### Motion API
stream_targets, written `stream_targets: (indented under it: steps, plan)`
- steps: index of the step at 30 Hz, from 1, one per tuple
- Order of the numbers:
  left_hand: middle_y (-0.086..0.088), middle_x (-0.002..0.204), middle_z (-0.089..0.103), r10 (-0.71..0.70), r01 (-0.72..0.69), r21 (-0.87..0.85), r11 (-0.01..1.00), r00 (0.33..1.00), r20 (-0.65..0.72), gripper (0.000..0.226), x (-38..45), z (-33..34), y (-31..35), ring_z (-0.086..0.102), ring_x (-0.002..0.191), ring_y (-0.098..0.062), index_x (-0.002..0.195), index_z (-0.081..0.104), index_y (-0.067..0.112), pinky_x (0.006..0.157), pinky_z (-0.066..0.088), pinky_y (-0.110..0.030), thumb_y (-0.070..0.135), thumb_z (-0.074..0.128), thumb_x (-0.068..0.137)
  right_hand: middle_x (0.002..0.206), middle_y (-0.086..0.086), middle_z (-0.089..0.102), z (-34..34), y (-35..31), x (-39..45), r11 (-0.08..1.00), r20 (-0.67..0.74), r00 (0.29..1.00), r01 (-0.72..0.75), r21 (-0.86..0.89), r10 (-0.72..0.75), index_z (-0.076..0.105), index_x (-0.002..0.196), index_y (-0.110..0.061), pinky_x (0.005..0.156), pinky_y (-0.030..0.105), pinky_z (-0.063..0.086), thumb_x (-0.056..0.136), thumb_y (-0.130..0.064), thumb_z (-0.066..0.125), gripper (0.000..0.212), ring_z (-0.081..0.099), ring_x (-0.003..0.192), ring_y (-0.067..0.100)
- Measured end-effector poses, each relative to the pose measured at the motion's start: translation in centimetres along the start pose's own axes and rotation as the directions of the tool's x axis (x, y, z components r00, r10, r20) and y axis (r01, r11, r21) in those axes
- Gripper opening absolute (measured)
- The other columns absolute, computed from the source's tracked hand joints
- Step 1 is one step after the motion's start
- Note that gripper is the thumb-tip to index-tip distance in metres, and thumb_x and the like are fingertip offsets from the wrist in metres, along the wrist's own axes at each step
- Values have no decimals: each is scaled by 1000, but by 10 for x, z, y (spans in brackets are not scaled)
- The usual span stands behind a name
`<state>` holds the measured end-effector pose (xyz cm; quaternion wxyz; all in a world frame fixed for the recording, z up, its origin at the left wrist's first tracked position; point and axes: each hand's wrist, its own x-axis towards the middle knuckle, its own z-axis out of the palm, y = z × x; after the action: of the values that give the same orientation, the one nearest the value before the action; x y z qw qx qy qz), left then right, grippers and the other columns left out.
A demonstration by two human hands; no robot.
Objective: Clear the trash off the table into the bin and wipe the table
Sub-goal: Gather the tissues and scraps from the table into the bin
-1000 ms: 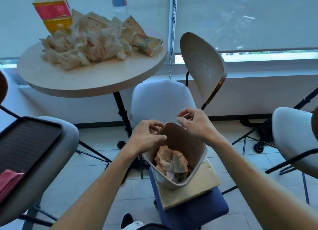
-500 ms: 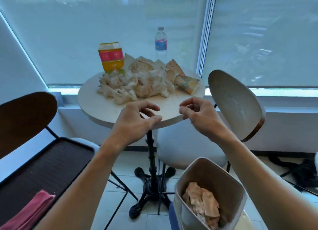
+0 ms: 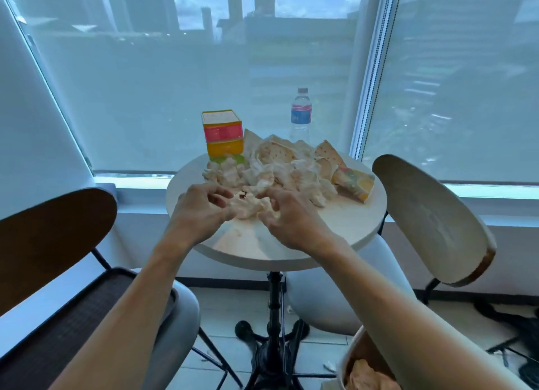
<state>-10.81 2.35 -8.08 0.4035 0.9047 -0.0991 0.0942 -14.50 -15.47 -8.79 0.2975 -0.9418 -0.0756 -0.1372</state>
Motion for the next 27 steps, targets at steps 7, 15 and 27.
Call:
stream_targets:
  steps: [7,15,27]
  plan:
    - [9,88,66,23,-22,-36,999,999,26,23,12,-17,-17,55,74,1,100,70,23,72,43,-22,20,78,78,116,11,49,26,-20,29,920,-11,998,49,-389,-59,64,113,-13,90,37,47,96,-21,55,21,49,108,29]
    - [4,106,66,119,-76,-369,926,988,94,41,23,-21,-23,66,93,-11,122,61,31,69,52,-19,31,73,83,70,-8,60,-3,-45,53,910,-27,985,-147,388,170,69,92,-15,58,18,41,91,-27,66,12,54,57,-1]
    - [15,67,69,118,-166,-550,819,986,-121,12,44,-33,-41,60,60,4,90,70,27,56,43,-8,16,71,86,87,3,66,15,-53,79,881,65,979,-201,429,191,69,104,-13,57,19,52,95,-13,60,13,61,69,12]
